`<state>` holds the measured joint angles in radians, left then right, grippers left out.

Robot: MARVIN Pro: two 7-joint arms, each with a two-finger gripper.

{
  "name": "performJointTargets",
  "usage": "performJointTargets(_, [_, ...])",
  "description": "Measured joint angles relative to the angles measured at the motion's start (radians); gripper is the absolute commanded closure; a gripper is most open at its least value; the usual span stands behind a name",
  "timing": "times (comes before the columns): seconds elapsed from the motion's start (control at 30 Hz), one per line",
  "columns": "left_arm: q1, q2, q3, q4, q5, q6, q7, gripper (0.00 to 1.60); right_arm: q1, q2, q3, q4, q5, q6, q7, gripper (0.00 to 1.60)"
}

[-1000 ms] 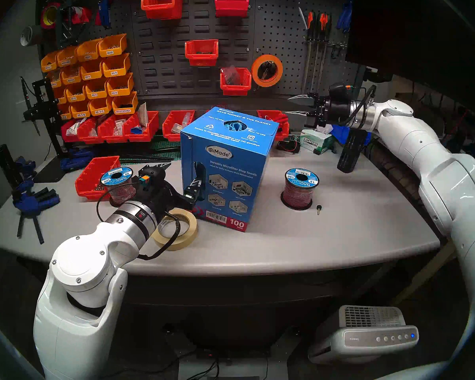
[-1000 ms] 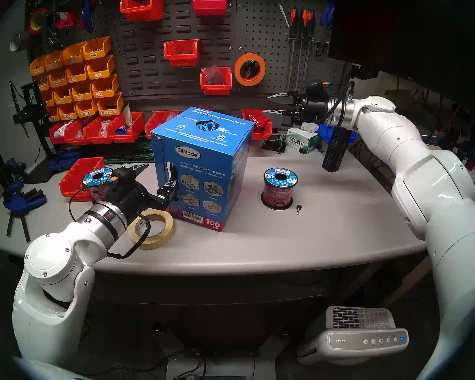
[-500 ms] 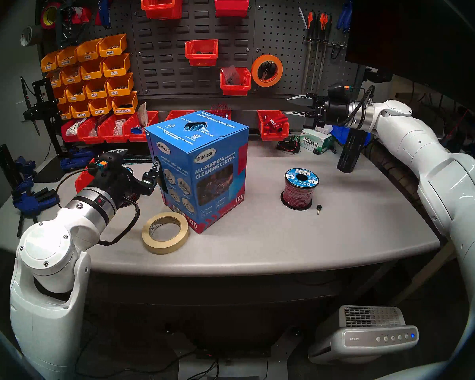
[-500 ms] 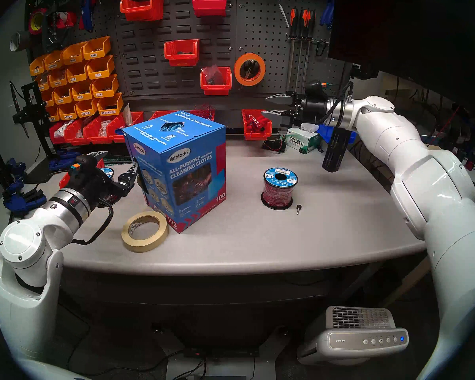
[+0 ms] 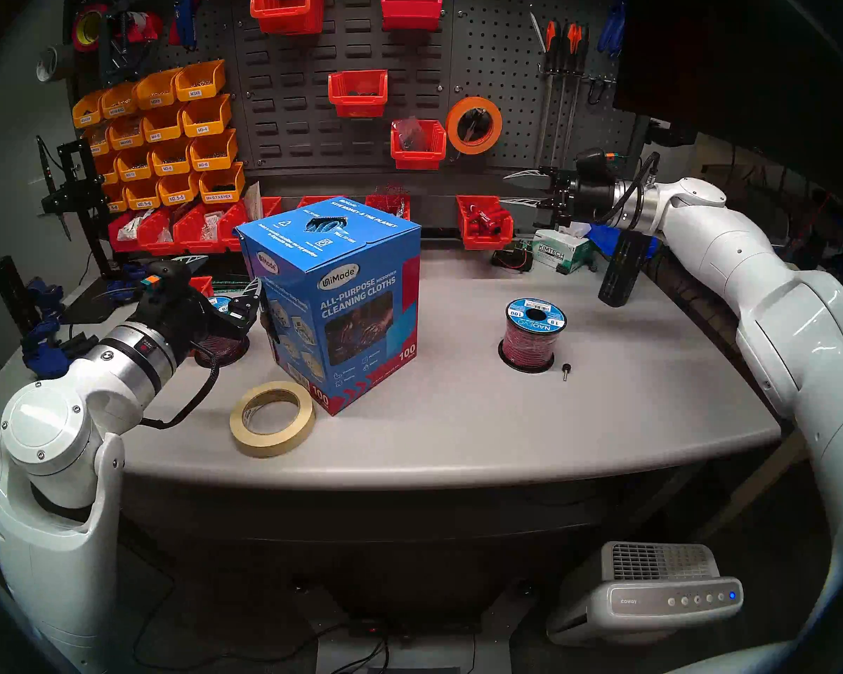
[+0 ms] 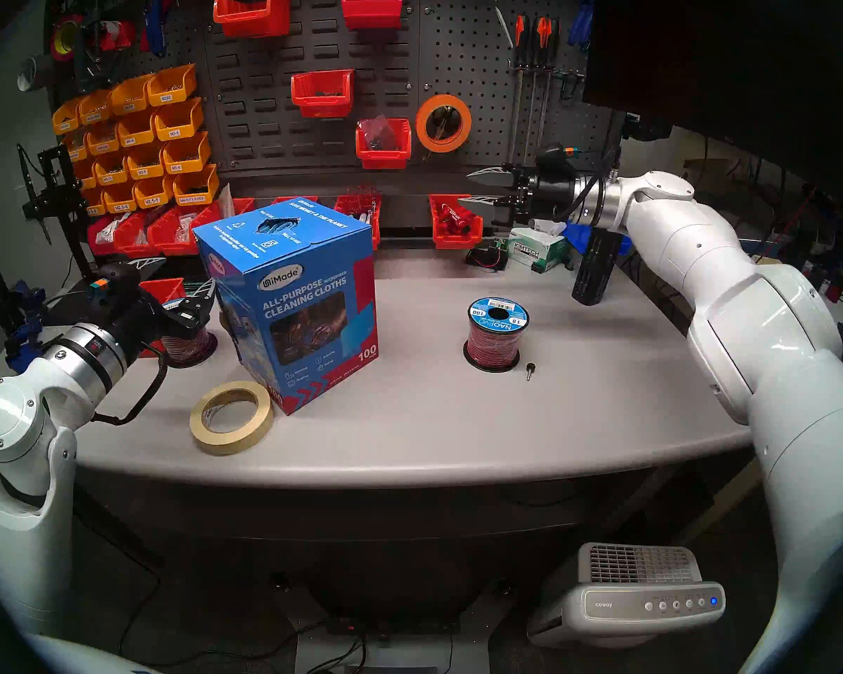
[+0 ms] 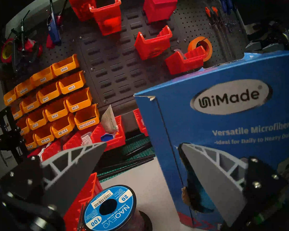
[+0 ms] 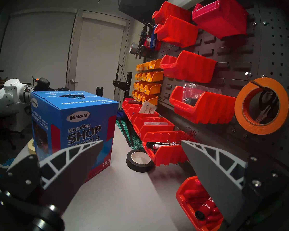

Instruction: Take out a shop towel

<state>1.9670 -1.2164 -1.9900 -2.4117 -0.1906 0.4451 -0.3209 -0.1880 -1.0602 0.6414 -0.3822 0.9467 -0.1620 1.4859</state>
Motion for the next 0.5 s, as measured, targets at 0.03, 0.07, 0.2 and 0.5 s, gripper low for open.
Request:
performJointTargets(0.03, [0.0,0.0,0.004,0.0,-0.009,0.0,-0.008,0.0,0.0,0.0,0.0,0.001,0.0,0.0,0.0,0.0])
performJointTargets(0.07, [-0.001,0.001,0.011,-0.001,-0.02,0.001,-0.02,0.0,0.0,-0.001,-0.001,0.002,0.0,0.001,0.0,0.0])
performJointTargets(0.2, [-0.002,0.004,0.028,-0.002,-0.05,0.003,-0.055,0.0,0.0,-0.002,-0.002,0.004,0.0,0.003,0.0,0.0])
performJointTargets(0.5, [-0.028,0.018,0.051,0.0,-0.11,0.024,-0.117,0.0,0.001,-0.007,-0.004,0.008,-0.001,0.009,0.0,0.0])
